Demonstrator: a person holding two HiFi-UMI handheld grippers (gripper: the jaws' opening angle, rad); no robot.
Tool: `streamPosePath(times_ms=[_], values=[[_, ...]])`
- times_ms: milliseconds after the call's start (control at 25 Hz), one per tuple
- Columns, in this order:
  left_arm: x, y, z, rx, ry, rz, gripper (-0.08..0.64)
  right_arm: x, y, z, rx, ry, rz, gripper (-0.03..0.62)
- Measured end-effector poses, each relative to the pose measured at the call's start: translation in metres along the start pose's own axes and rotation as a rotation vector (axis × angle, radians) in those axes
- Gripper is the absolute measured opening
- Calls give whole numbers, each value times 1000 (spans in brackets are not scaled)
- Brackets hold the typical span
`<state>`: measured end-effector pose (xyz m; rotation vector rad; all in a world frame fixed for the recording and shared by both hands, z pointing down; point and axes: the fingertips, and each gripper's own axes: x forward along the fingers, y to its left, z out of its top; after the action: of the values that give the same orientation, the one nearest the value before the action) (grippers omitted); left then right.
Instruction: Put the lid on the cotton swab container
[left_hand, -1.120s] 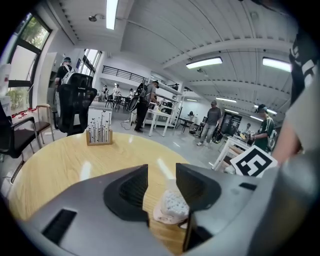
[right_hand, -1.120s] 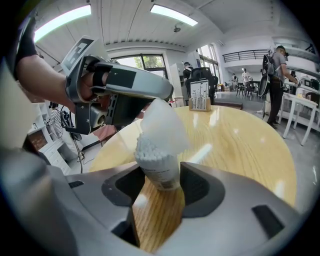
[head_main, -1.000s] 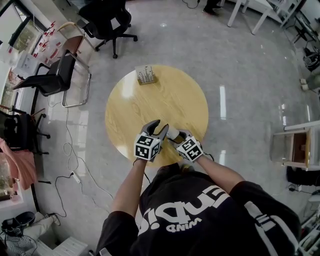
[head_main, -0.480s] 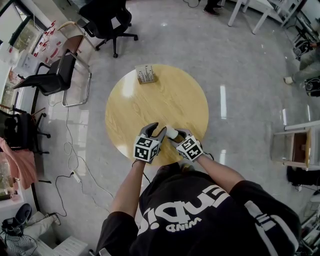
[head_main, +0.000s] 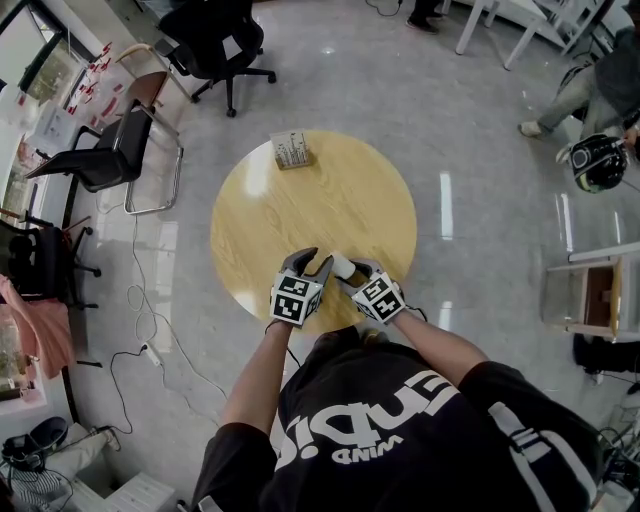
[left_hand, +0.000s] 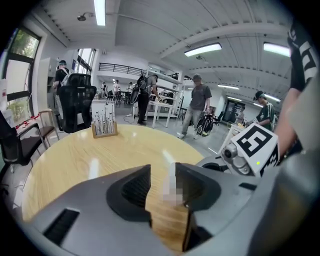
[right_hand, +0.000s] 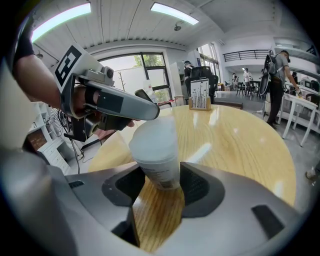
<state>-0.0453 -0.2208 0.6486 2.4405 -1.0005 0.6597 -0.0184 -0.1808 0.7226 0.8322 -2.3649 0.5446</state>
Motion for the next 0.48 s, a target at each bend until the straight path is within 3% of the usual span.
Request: streamPosePath(times_ms=[480], values=[[-1, 0, -3, 16, 14, 22, 162, 0, 0, 0, -1, 3, -3, 213]])
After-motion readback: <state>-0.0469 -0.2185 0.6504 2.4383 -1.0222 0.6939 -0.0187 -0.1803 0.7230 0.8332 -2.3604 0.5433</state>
